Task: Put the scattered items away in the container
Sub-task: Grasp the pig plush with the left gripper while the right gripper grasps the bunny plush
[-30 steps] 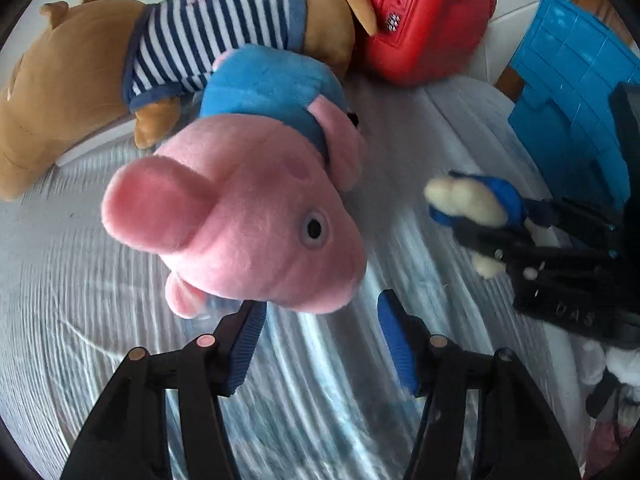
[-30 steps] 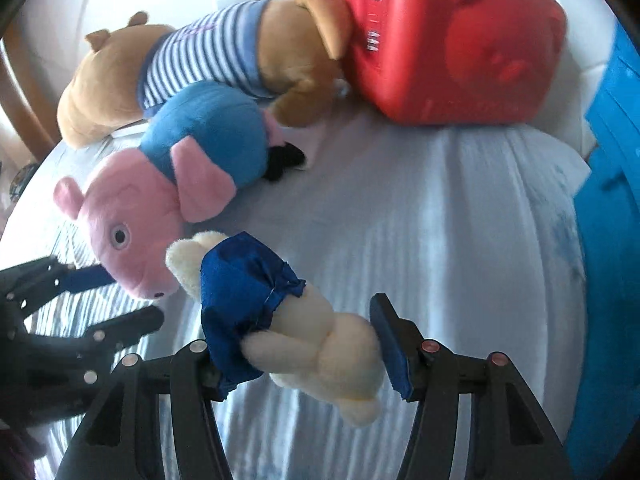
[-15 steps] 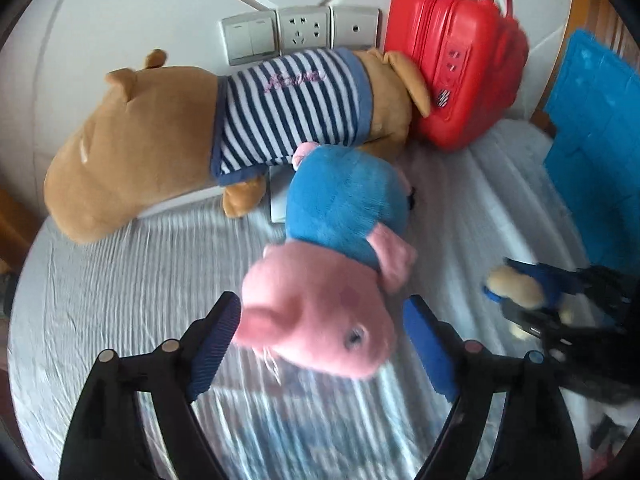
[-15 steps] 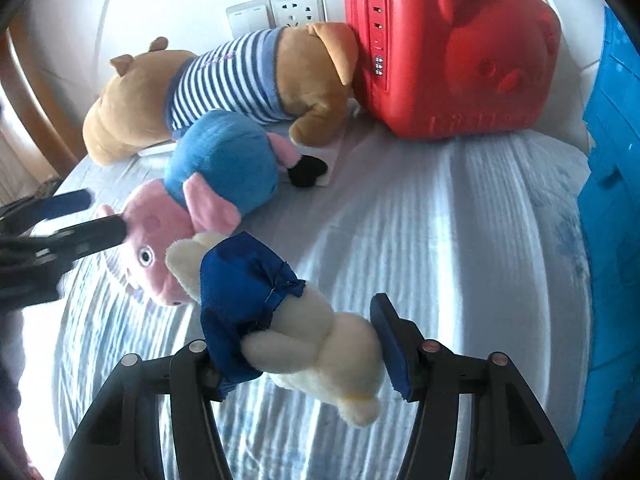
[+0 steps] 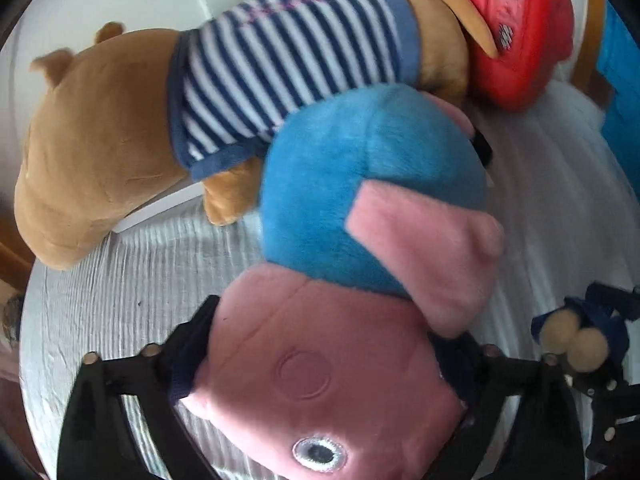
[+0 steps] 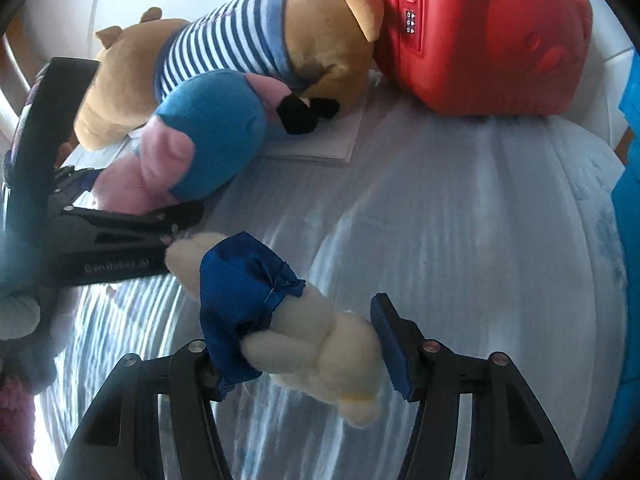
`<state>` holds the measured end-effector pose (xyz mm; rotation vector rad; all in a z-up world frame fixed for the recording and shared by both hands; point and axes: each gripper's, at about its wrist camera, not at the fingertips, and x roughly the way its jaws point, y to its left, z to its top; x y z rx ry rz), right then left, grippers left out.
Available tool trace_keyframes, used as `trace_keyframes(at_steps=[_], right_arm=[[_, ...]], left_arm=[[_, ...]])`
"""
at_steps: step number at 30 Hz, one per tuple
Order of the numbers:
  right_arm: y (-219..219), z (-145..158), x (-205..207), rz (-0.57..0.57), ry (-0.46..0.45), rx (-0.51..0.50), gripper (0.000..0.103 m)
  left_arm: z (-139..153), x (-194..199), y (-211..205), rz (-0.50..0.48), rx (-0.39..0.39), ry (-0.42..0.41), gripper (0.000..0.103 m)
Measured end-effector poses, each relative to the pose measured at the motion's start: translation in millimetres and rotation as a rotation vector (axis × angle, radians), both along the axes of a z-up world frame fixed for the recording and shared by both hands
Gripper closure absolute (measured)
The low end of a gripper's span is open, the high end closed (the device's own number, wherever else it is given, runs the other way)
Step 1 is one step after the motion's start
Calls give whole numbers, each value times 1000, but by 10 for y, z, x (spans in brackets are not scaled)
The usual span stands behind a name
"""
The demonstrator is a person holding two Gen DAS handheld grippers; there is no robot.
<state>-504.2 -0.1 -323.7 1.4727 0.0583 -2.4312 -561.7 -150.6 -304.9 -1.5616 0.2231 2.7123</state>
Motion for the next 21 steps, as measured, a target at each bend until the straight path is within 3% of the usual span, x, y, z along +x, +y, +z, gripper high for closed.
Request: trace_keyframes(at_steps=[4, 14, 21], right_arm=[[-14, 28, 3, 2, 6, 3, 45], [-127, 447, 353, 36, 45, -8, 45], [-329, 857, 941, 79, 74, -20, 45]], left_arm=[[98, 110, -79, 11, 48, 7, 25], [529, 876, -243, 61, 105, -11, 25], [891, 1606, -285, 101, 119, -16, 25]])
